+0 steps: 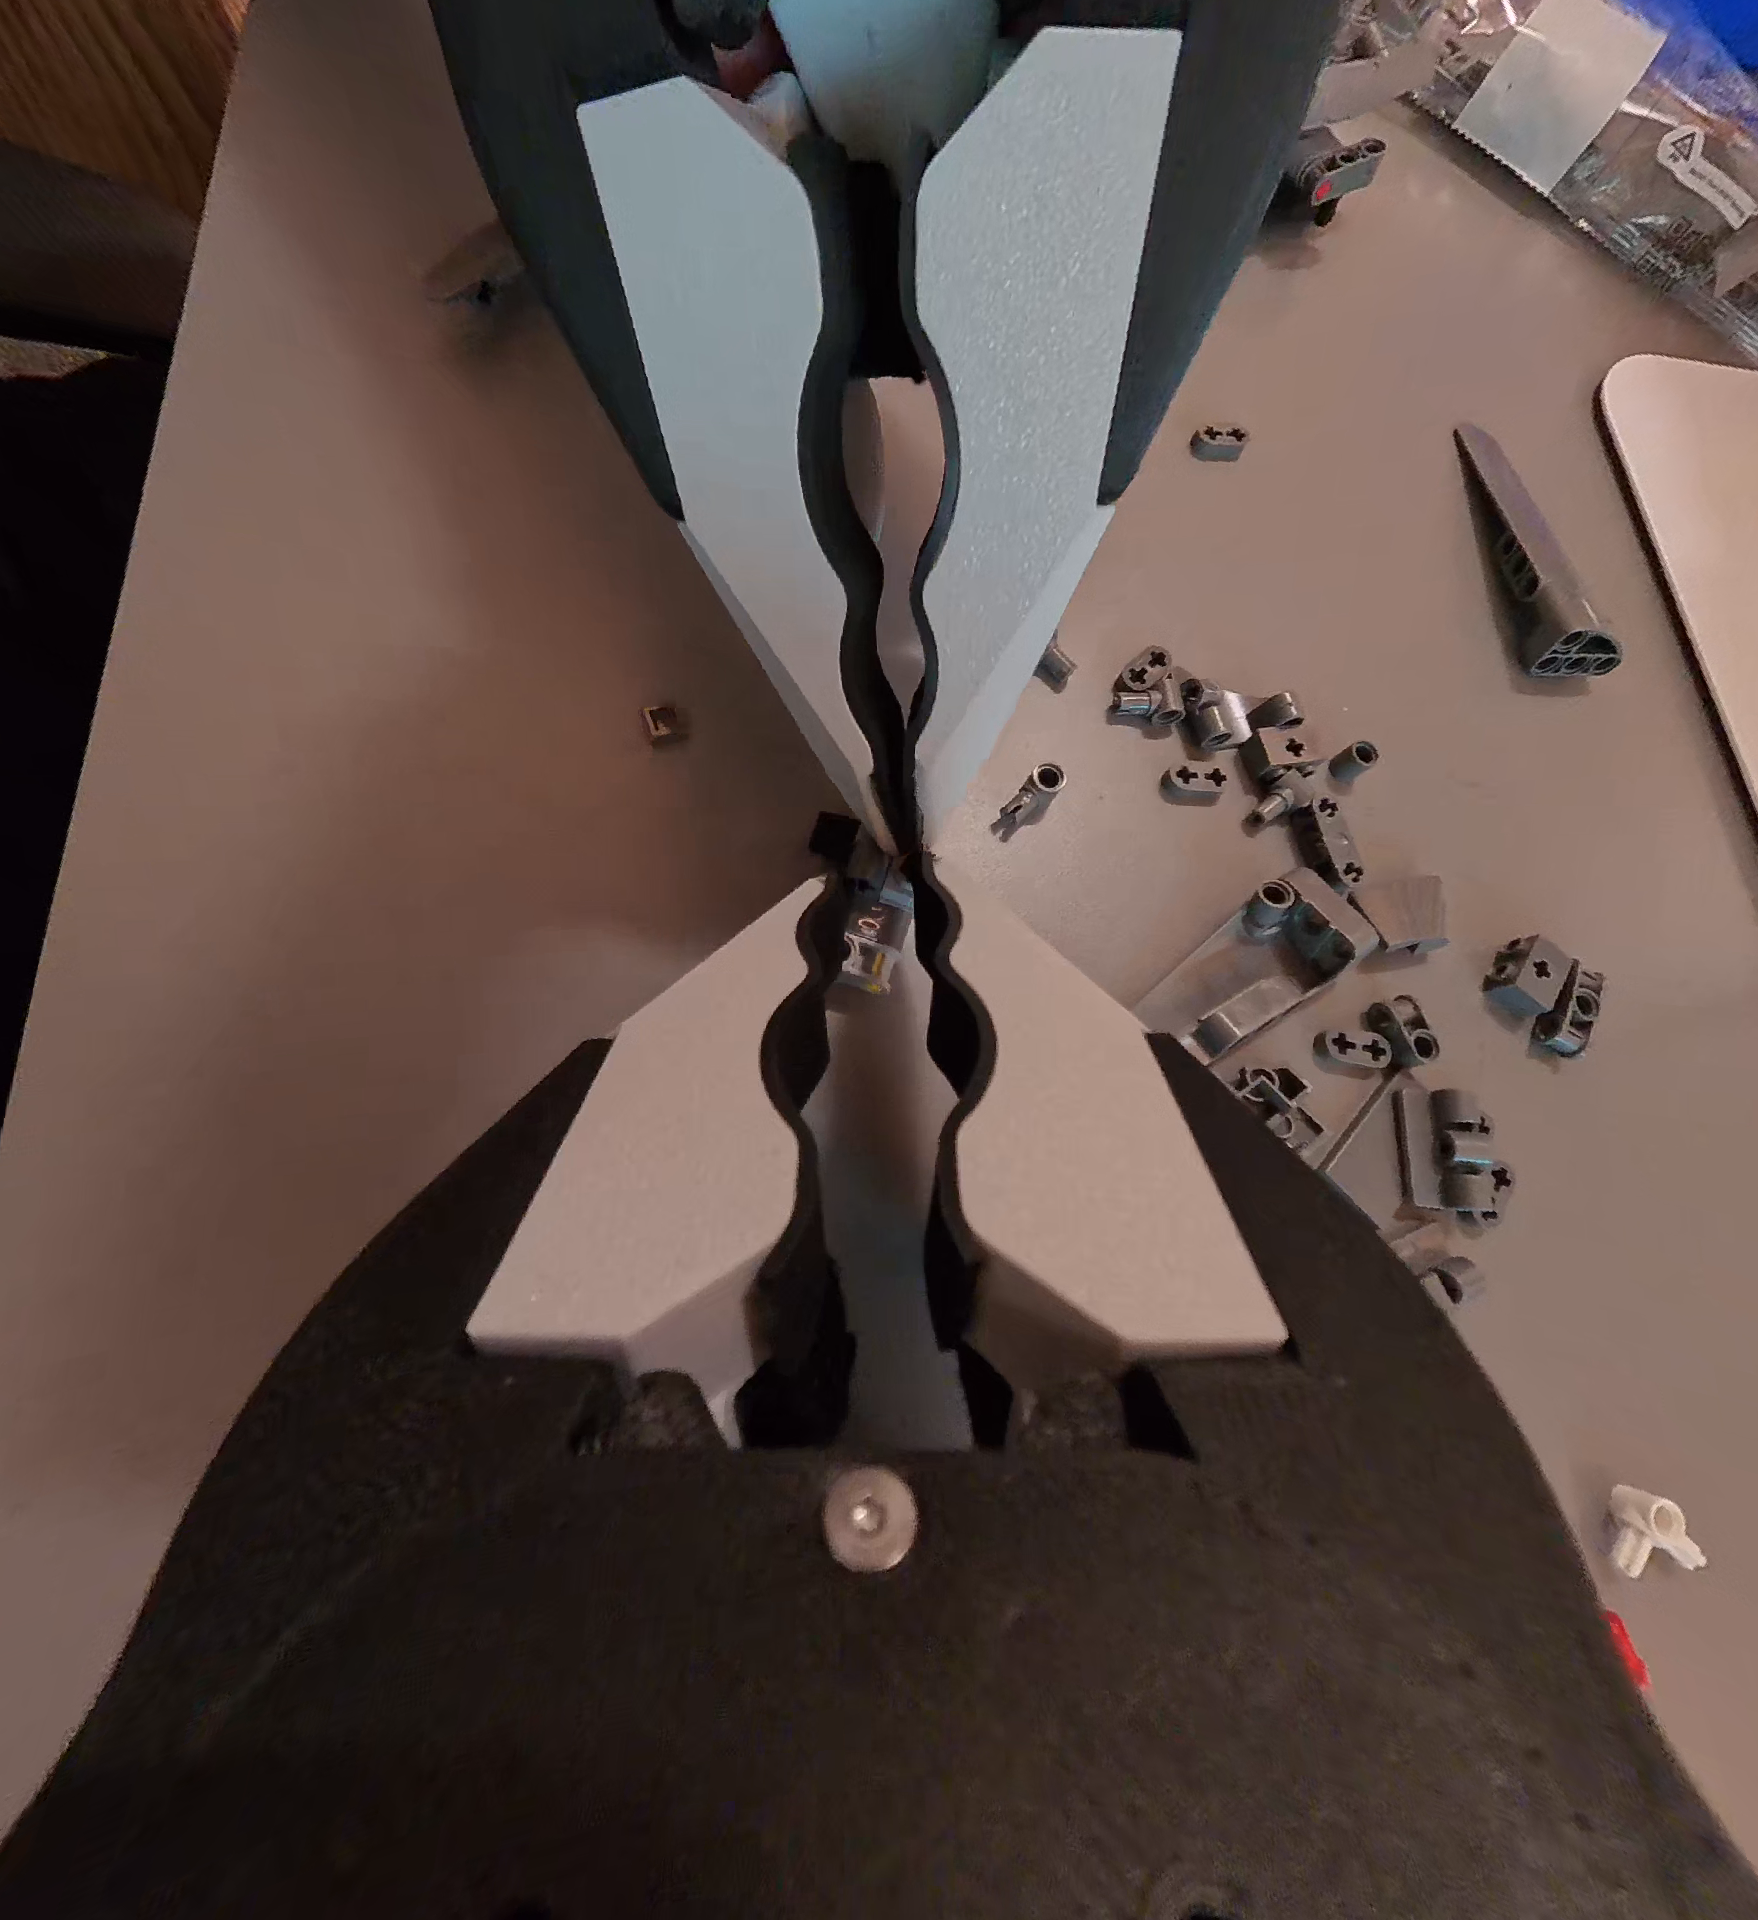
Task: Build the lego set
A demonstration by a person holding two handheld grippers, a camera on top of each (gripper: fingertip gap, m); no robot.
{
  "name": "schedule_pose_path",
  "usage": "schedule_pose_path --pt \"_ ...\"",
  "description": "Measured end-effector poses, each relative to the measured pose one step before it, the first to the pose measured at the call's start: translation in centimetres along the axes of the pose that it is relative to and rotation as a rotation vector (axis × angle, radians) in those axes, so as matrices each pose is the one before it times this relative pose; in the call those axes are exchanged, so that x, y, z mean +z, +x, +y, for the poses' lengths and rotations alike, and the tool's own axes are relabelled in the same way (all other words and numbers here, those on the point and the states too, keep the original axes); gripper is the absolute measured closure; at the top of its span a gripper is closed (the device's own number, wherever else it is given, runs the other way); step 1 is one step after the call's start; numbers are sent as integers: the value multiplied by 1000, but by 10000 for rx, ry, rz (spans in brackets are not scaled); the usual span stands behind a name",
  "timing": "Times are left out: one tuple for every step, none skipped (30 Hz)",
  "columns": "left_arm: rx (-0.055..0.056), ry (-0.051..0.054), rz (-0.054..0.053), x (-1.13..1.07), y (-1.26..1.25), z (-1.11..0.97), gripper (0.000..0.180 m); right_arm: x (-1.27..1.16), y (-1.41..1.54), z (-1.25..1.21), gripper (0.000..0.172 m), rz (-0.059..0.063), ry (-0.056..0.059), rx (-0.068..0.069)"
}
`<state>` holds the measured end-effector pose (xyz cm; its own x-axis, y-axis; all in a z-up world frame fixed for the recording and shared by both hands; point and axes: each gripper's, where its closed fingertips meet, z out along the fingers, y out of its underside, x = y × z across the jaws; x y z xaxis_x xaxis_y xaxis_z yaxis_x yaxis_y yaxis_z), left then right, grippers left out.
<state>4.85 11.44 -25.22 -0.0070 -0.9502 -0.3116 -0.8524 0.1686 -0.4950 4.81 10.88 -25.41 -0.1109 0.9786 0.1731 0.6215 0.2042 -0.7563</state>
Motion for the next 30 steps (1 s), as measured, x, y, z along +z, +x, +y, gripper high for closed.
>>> schedule_pose_path --pt "118 -49 -171 36 -22 -20 180 -43 -8 30 160 53 -10 -47" --pt "93 -45 -125 32 -7 -41 180 -59 17 14 163 20 25 4" --pt "76 -19 -77 66 -29 -79 180 -90 86 32 166 38 32 8" --pt "30 -38 -21 44 -20 -68 180 -65 53 42 166 26 40 25" --pt "77 -11 -10 12 4 -31 180 -59 10 37 166 29 43 35" --pt "0 11 1 -3 -52 2 180 -56 12 49 166 47 29 11" --pt "3 49 -16 3 -23 -16 180 -57 22 78 167 16 0 39" --pt "39 71 -29 -2 19 -17 180 -46 42 72 168 15 -11 43" --pt "-24 111 26 -48 29 -33 180 -6 81 60 170 83 -27 -61" --pt "-108 137 40 -25 -2 -41 180 22 98 28 172 94 -33 -67" --pt "-102 80 5 3 0 45 180 20 47 19 172 39 -20 -34" --pt "-45 46 -19 -57 -5 21 180 15 9 25 172 12 -26 -47" --pt "6 3 -32 -1 15 53 180 13 -34 7 172 34 -35 -138" --pt "19 7 -52 47 0 -17 180 13 -38 26 172 34 -43 -120" --pt "14 -12 -72 47 -68 -19 180 5 28 53 172 12 -34 -6" --pt "51 -5 -61 35 -20 -27 180 4 33 24 172 13 -15 -9" --pt "43 -12 -43 1 -5 -1 180 0 11 -20 172 67 -36 -97" --pt "46 -14 -52 -2 -6 12 180 3 13 -27 172 69 -44 -74" --pt "43 -29 -61 4 5 9 180 2 2 -2 172 -1 -11 14" --pt "34 -21 -50 -3 5 14 180 -9 7 -4 172 11 2 -31" --pt "19 -19 -40 4 -6 -10 180 -32 -1 -71 172 47 -1 -82" --pt "14 -4 -39 0 3 7 180 -94 8 -212 172 46 79 -65" --pt "-26 23 -8 3 -2 -5 180 -132 113 -301 172 104 133 -67" --pt "-55 31 15 1 6 -9 180 -57 79 -157 172 72 54 -54" --pt "-23 24 8 3 -5 -7 180 62 -2 22 172 -2 -11 -16" --pt "-2 -8 -1 5 1 -5 180 80 -25 -22 172 -21 34 4" --pt "15 -18 -12 -6 1 -6 180 15 -11 -45 172 -26 29 -18" --pt "-7 -2 -2 7 7 7 180 1 13 9 172 -6 -10 -29" --pt "-9 8 5 3 3 0 180 -3 1 6 172 -3 -4 -6" --pt "8 2 -7 0 -3 9 180 1 -40 -22 172 -17 16 -6"
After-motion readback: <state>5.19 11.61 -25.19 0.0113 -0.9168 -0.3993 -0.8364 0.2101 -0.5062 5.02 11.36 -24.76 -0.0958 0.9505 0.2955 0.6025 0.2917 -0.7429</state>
